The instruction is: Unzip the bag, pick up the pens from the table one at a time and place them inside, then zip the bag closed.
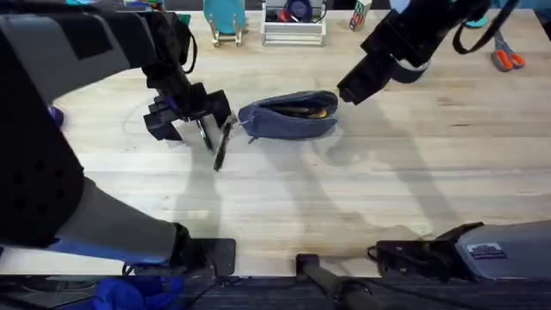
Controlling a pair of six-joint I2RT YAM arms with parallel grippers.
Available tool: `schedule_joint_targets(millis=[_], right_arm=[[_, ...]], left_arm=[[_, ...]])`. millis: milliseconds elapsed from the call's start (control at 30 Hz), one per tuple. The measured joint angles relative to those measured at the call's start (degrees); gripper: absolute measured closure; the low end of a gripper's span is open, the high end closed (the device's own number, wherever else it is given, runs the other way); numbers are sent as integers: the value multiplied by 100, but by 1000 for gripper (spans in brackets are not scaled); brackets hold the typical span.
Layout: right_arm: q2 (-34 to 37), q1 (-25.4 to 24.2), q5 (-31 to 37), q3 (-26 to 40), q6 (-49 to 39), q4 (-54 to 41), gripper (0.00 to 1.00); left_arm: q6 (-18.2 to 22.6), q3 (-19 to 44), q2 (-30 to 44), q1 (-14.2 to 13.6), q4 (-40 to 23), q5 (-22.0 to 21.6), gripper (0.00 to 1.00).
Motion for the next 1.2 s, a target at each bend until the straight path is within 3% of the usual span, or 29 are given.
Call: schedule_joint_targets(millis=[100,400,667,1200], right_arm=[[0,0,0,0,0,1,5],[0,0,0,0,0,10,6],[0,0,0,0,0,11,6],[0,0,0,0,0,11,5]], left_arm=[[2,30,37,-5,45,63,132],[-18,57,75,-76,134,296,640],[-46,69,74,-81,219,359,944],[-61,260,204,-79,22,275,957]])
